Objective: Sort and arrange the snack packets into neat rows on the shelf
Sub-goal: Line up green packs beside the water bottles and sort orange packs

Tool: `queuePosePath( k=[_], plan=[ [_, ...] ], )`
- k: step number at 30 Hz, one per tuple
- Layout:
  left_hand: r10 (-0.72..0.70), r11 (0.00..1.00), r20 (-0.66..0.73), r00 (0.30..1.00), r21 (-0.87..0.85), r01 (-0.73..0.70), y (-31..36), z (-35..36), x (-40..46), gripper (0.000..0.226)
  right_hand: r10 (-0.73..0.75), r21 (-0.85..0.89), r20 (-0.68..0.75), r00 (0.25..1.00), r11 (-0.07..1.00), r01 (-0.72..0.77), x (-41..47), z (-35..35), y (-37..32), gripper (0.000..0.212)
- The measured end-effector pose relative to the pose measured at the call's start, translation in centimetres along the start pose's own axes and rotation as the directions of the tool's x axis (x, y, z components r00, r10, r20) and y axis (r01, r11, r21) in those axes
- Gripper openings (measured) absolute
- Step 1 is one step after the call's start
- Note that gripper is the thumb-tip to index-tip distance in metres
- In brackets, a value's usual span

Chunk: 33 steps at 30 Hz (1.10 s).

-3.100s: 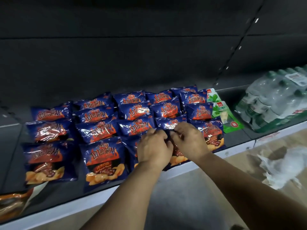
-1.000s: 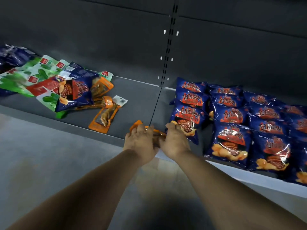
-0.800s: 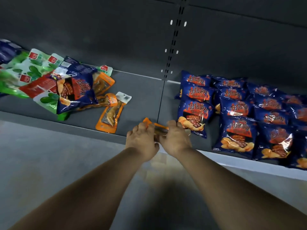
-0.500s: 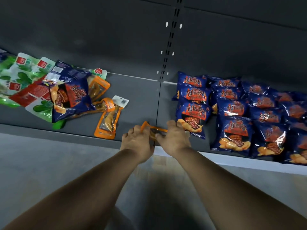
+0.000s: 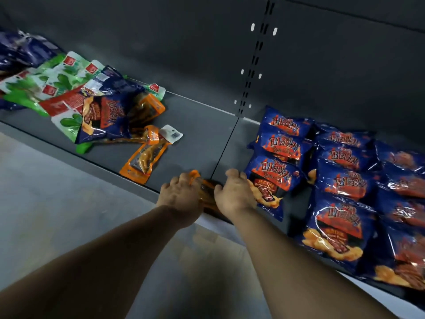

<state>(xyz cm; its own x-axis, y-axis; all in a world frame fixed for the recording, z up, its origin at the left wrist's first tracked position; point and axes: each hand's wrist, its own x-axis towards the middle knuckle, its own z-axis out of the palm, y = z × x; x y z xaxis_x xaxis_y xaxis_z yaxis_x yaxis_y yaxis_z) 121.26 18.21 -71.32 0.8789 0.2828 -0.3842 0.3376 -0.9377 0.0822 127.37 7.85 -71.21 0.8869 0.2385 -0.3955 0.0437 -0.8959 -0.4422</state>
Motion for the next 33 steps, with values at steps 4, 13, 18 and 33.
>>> queuePosePath(
  k=[4, 13, 18, 33],
  plan=[
    [0.013, 0.999, -0.015, 1.000, 0.039, -0.012, 0.9, -0.1, 0.0, 0.054, -0.024, -0.046, 0.050, 0.998, 0.999, 0.027, 0.3, 0.8, 0.5, 0.044],
    [0.268, 0.936, 0.025, 0.963, 0.230, -0.267, 0.6, 1.2, 4.1, 0.070, -0.080, 0.024, 0.015, 0.997, 0.996, 0.080, 1.4, 2.2, 0.1, 0.033],
    [0.335, 0.913, 0.229, 0.914, 0.162, -0.375, 0.4, 0.3, 5.6, 0.084, -0.074, 0.044, -0.027, 0.997, 0.996, 0.075, 1.2, 1.6, -0.5, 0.035],
    [0.240, 0.956, 0.051, 0.969, -0.187, -0.227, -4.6, -2.7, 7.8, 0.032, 0.037, 0.213, -0.495, 0.868, 0.974, 0.080, 2.1, 0.6, -5.5, 0.019]
  ],
)
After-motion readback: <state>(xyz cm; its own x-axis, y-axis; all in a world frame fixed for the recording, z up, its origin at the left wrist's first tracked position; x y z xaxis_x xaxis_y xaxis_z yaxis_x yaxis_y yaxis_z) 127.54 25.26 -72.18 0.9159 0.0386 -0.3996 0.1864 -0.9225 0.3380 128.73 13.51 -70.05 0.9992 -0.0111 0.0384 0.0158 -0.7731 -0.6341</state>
